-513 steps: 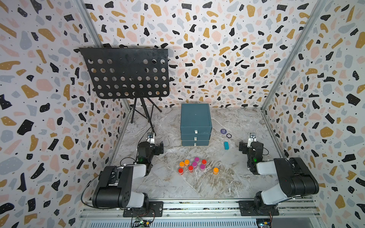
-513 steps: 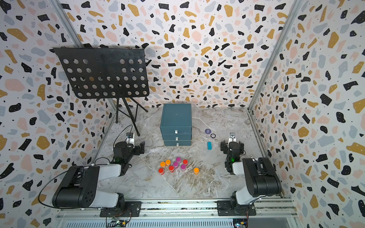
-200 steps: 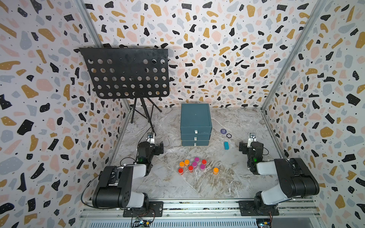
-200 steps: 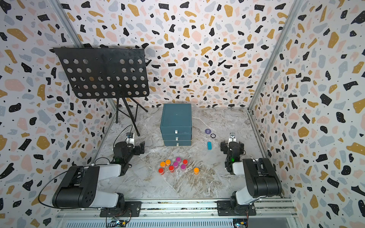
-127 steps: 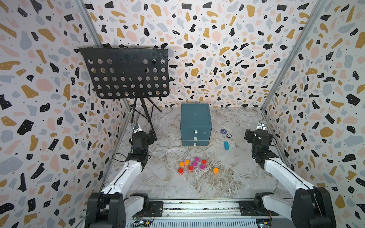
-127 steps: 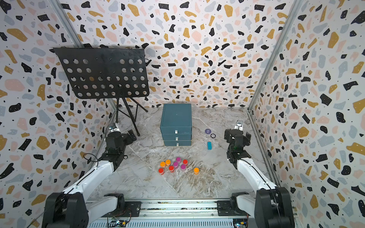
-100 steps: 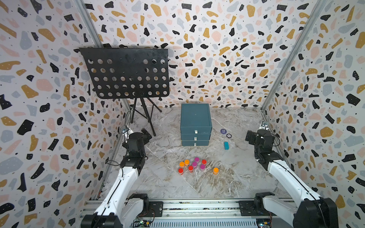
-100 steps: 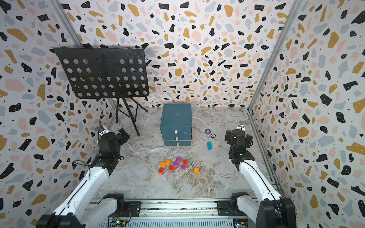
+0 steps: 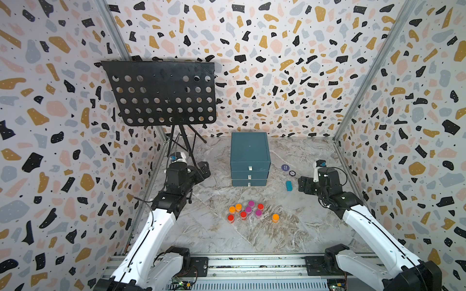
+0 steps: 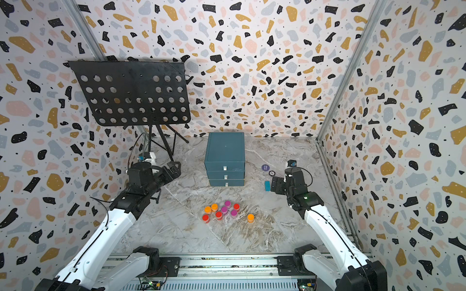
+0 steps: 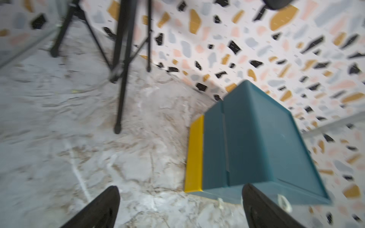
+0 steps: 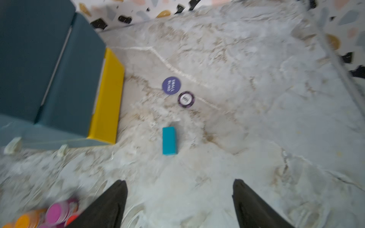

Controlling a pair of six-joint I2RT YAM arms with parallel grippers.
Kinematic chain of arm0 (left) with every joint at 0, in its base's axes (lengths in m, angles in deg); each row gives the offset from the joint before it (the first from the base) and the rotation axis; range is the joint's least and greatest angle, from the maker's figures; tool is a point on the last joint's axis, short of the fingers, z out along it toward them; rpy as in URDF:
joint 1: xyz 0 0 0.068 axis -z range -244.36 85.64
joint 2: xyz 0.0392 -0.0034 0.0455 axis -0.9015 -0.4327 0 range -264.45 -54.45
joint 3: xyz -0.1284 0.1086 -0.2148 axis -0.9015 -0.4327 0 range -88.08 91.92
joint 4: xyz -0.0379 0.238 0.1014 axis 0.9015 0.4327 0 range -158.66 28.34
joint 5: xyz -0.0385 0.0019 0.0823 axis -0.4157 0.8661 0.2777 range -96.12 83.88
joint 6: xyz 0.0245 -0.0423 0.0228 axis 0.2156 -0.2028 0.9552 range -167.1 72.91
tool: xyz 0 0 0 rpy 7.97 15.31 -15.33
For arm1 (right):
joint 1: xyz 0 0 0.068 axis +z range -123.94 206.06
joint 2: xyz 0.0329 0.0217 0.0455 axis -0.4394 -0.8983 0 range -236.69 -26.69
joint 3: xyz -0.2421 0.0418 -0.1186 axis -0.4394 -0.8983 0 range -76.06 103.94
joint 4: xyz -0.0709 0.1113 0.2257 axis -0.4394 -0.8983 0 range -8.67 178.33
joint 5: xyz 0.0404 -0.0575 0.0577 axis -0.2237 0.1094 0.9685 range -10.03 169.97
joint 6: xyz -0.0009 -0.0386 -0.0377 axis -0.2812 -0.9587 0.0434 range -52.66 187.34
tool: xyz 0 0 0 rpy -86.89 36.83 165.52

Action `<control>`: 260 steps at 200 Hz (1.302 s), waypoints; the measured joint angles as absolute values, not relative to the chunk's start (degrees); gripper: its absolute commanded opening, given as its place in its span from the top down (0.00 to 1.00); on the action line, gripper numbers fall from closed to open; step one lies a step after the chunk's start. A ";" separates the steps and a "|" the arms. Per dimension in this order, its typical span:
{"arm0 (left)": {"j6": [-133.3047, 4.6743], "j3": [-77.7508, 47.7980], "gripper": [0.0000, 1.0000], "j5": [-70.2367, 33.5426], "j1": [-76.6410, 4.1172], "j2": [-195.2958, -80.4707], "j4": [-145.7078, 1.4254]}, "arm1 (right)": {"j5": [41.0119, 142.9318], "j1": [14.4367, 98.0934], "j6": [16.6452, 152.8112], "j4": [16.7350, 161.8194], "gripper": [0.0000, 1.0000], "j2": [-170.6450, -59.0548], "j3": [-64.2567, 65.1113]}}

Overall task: Put the paint cans in the drawer according to color
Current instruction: Adjust the storage box at the center of the board.

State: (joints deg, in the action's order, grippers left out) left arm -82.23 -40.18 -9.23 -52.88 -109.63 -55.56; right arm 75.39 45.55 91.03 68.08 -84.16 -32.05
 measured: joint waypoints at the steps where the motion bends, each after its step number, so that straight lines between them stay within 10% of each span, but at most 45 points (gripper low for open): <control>1: -82.23 -39.94 0.00 -9.43 -52.50 -109.76 -55.47 | 75.68 45.81 91.22 67.94 0.15 -84.25 -31.92; 260: -82.01 -14.19 0.13 -20.77 -40.57 -145.76 -54.03 | 91.76 63.49 108.29 91.44 0.29 -109.34 -17.80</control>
